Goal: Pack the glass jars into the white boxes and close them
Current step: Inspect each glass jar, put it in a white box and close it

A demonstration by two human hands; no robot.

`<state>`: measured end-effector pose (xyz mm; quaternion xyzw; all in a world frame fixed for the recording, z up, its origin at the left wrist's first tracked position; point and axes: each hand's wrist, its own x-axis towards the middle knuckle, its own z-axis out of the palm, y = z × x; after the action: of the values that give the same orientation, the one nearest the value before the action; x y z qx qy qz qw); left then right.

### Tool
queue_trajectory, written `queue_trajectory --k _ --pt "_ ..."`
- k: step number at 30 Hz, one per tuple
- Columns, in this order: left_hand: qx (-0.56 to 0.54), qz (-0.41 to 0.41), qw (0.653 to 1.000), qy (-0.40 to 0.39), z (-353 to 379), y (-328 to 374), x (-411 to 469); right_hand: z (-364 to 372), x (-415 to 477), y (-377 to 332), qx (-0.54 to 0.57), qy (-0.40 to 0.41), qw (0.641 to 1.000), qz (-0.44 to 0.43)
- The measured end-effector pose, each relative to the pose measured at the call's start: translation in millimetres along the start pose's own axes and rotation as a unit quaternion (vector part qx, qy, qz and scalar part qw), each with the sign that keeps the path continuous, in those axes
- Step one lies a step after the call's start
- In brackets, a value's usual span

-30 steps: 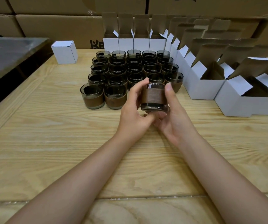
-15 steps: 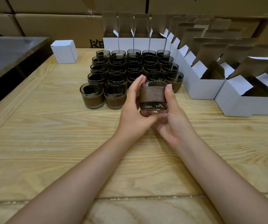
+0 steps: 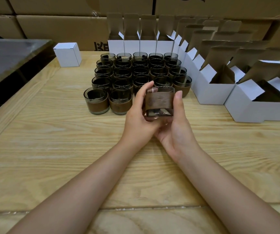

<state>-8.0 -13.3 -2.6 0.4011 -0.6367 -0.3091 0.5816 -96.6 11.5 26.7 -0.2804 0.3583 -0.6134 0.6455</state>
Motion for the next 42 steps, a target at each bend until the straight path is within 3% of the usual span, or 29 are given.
queue_trajectory --k 6,18,24,29,32,38,42 --pt "0.013 0.002 1.0 0.002 -0.4 -4.8 0.6 3.2 -4.9 11.1 -0.065 0.061 0.993 -0.079" --pt "-0.096 -0.018 0.995 -0.017 4.7 -2.6 -0.4 0.6 0.1 4.0 0.081 0.05 0.995 -0.013" --pt "-0.065 -0.002 0.998 0.001 3.5 -4.9 1.1 -3.5 1.9 6.8 0.081 0.024 0.996 -0.014" --pt "-0.042 0.0 0.999 0.011 3.4 -5.7 2.3 -8.1 3.9 5.5 0.001 0.026 1.0 -0.006" --pt "-0.027 0.009 1.0 0.013 2.4 -6.8 1.0 -5.0 2.6 4.8 -0.083 0.057 0.994 -0.05" --pt "-0.003 0.023 1.0 0.015 1.6 -9.2 1.7 -6.2 -2.3 7.2 -0.283 0.102 0.937 -0.176" --pt "0.0 0.024 1.0 0.012 1.8 -8.1 1.5 -9.1 -0.2 6.0 -0.263 0.101 0.943 -0.176"
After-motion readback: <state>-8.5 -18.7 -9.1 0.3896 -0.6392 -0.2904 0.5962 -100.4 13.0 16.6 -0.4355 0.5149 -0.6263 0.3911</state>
